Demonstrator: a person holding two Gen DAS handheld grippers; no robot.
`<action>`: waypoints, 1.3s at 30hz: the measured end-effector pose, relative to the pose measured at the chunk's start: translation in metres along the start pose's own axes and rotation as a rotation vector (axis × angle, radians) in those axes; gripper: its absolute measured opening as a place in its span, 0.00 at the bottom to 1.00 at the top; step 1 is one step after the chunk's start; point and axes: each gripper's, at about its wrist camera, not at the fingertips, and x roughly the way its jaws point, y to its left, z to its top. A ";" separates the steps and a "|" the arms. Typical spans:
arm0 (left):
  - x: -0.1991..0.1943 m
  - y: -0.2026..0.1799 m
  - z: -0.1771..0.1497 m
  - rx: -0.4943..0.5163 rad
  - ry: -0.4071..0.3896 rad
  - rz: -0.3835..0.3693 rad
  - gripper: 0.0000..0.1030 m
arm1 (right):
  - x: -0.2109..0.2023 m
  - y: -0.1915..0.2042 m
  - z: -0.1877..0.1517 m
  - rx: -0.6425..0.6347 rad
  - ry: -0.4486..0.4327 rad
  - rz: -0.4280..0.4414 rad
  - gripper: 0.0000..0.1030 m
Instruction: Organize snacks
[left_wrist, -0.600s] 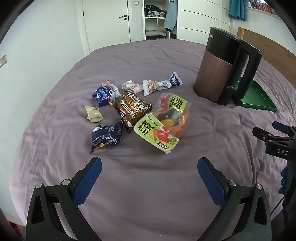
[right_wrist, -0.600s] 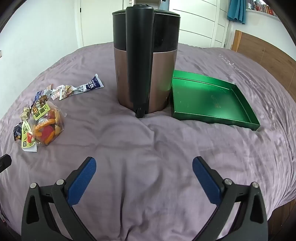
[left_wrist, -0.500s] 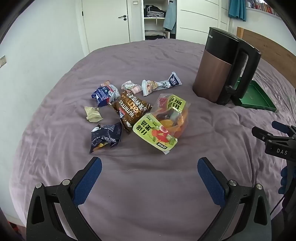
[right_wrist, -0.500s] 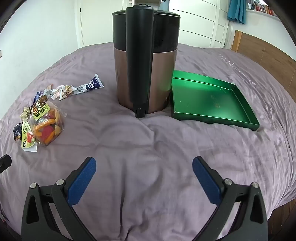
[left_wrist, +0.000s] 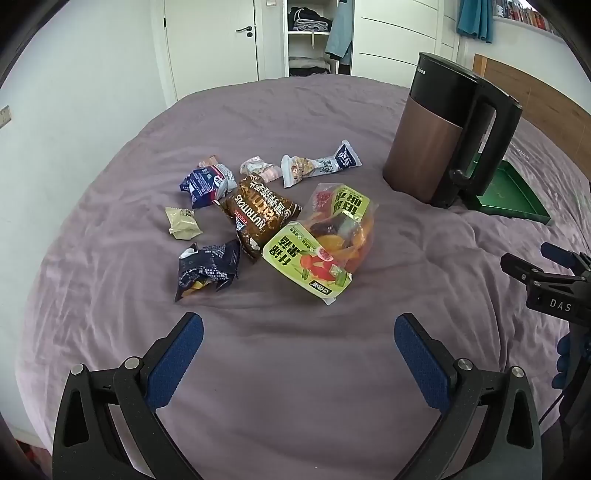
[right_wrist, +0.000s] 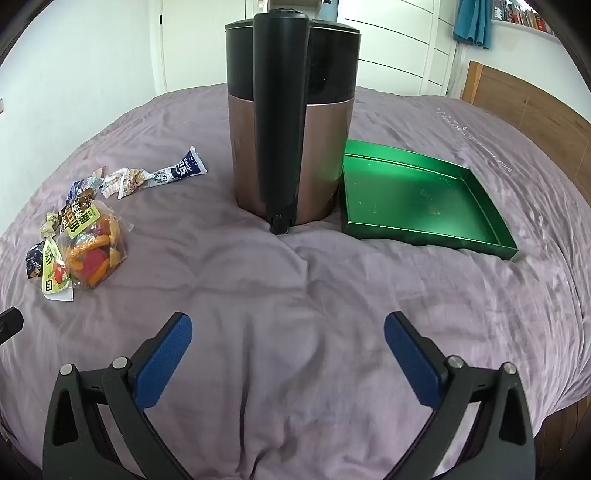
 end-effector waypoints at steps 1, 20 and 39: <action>0.001 0.000 0.000 -0.003 0.005 -0.001 0.99 | 0.000 0.000 0.000 0.000 0.000 0.000 1.00; -0.001 0.001 0.006 -0.011 -0.010 0.015 0.99 | 0.001 0.000 -0.001 -0.001 -0.002 0.002 1.00; -0.005 0.004 0.009 -0.008 -0.013 0.010 0.99 | 0.001 0.010 0.001 -0.015 -0.013 -0.001 1.00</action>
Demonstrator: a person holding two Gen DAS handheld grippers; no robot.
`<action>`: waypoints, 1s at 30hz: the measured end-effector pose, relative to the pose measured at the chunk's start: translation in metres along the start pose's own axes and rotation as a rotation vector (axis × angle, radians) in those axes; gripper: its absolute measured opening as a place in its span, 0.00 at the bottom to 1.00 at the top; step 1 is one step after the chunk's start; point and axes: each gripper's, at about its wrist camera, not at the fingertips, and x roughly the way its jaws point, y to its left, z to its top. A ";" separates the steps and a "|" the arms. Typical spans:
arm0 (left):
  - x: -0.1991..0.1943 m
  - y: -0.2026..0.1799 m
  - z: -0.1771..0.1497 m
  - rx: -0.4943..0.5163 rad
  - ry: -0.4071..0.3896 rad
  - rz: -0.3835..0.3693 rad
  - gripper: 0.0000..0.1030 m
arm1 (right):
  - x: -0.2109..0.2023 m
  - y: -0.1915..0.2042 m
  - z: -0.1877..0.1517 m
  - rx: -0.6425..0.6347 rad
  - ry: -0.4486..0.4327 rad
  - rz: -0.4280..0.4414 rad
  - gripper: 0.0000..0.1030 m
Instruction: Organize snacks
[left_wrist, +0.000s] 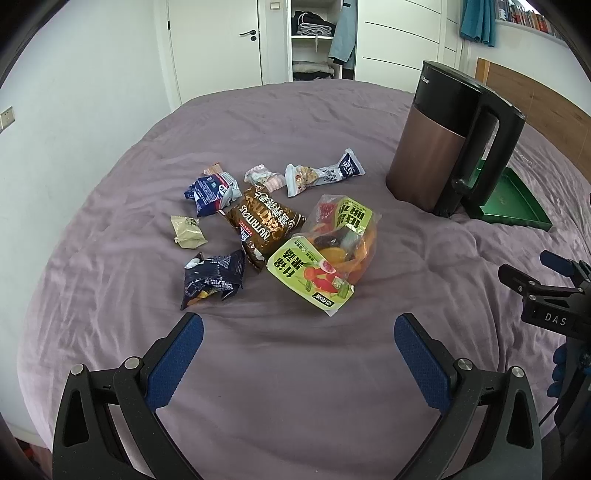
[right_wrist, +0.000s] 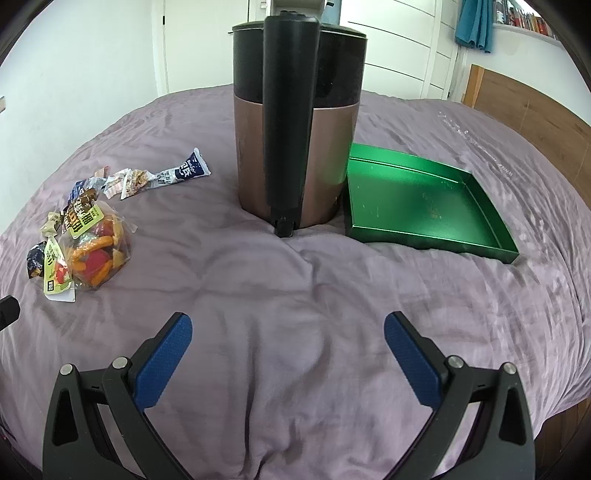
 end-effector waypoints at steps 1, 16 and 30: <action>-0.001 0.000 0.000 0.000 -0.001 0.001 0.99 | -0.001 0.001 0.001 -0.003 -0.003 -0.002 1.00; 0.003 -0.001 0.002 0.014 0.016 0.011 0.99 | -0.002 -0.006 0.000 0.016 -0.009 0.000 1.00; 0.005 -0.001 0.001 0.017 0.024 0.012 0.99 | -0.007 -0.005 0.001 0.014 -0.029 -0.005 1.00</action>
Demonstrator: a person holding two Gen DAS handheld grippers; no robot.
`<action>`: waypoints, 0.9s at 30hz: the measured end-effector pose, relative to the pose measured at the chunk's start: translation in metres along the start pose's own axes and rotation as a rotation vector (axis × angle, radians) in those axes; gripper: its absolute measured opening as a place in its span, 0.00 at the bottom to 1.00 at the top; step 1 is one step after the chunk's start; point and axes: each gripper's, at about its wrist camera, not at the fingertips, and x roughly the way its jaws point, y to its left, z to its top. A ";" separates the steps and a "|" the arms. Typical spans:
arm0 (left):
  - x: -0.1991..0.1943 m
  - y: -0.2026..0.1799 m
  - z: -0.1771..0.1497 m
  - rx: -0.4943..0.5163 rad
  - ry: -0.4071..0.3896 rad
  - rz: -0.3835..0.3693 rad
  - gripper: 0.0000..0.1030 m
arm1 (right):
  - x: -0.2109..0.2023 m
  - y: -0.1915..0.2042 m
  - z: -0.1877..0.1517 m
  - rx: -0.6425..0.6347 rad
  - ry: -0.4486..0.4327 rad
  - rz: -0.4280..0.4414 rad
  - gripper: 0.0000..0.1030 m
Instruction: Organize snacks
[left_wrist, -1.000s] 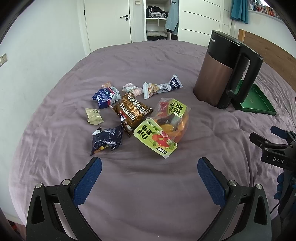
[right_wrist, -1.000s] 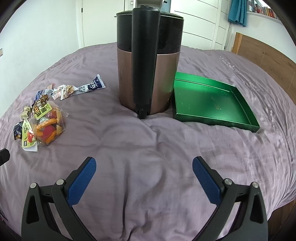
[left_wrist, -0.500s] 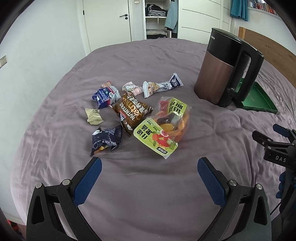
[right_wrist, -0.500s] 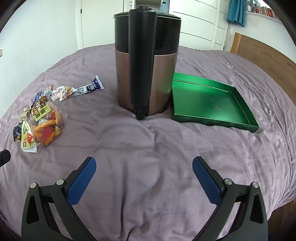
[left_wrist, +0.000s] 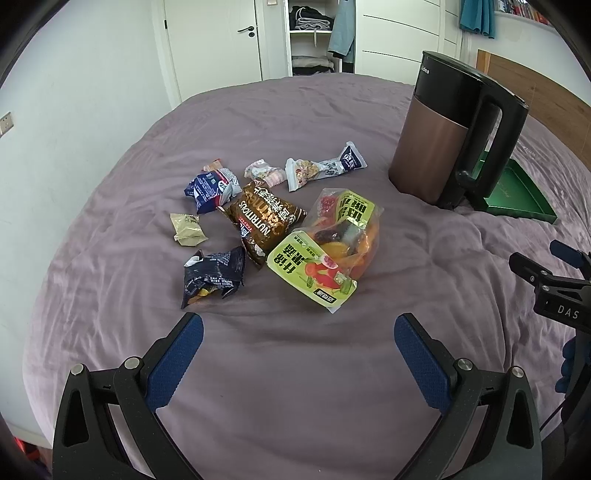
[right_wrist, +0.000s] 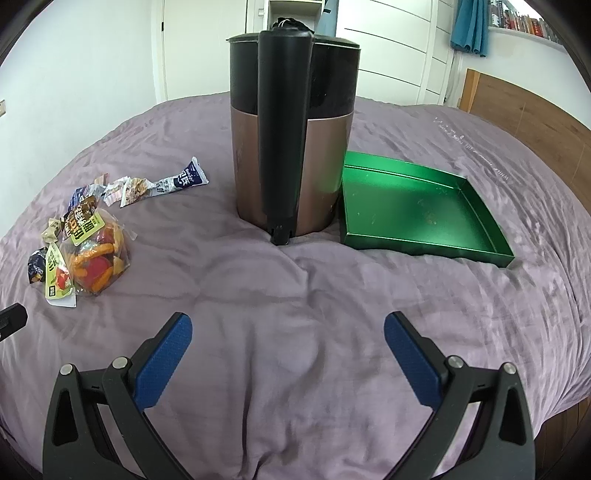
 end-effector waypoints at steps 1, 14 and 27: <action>0.000 0.000 0.000 0.000 0.000 -0.001 0.99 | 0.000 0.000 0.000 -0.001 -0.001 -0.001 1.00; 0.002 0.002 -0.001 -0.009 0.004 -0.005 0.99 | -0.003 0.002 0.001 -0.007 -0.007 -0.001 1.00; 0.002 0.005 0.000 -0.019 0.001 -0.011 0.99 | -0.004 0.006 0.002 -0.012 -0.010 -0.002 1.00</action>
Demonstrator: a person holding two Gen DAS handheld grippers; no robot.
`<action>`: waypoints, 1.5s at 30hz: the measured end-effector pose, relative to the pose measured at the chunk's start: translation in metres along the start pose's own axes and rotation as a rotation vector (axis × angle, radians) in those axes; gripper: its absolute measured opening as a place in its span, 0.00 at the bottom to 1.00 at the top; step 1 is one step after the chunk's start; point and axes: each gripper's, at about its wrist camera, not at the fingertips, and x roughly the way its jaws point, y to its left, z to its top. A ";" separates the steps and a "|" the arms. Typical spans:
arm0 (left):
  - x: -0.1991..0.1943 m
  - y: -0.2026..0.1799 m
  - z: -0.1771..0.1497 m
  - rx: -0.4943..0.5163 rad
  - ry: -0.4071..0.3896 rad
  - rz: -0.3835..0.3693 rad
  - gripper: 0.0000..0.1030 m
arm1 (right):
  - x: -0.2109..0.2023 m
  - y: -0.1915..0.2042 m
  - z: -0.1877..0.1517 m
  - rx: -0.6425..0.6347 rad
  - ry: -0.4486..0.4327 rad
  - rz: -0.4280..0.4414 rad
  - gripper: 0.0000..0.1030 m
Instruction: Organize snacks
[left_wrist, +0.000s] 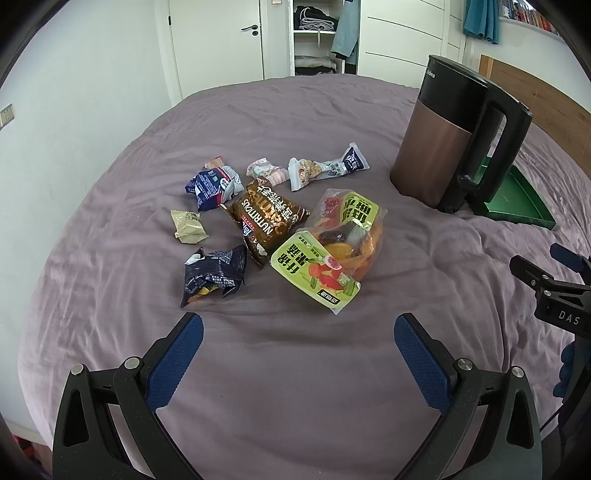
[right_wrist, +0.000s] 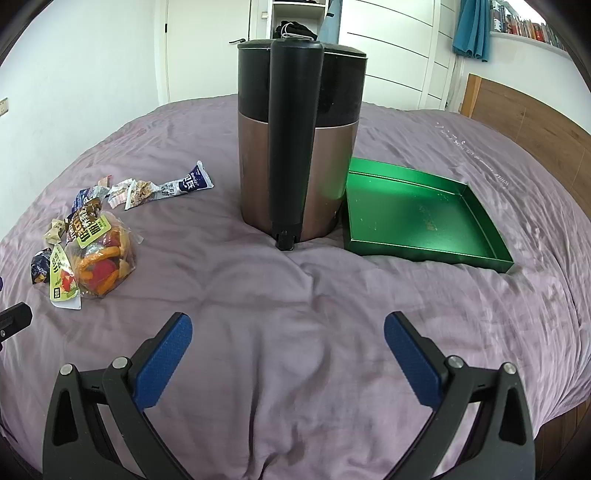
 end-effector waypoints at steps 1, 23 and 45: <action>0.000 0.000 0.000 -0.002 0.000 0.000 0.99 | 0.000 0.000 0.000 0.000 0.000 0.000 1.00; 0.003 0.007 0.000 -0.021 -0.004 -0.013 0.99 | 0.000 0.007 -0.003 -0.023 0.017 -0.013 1.00; 0.038 0.104 0.016 -0.088 0.028 0.098 0.99 | 0.009 0.111 0.041 0.003 0.028 0.307 1.00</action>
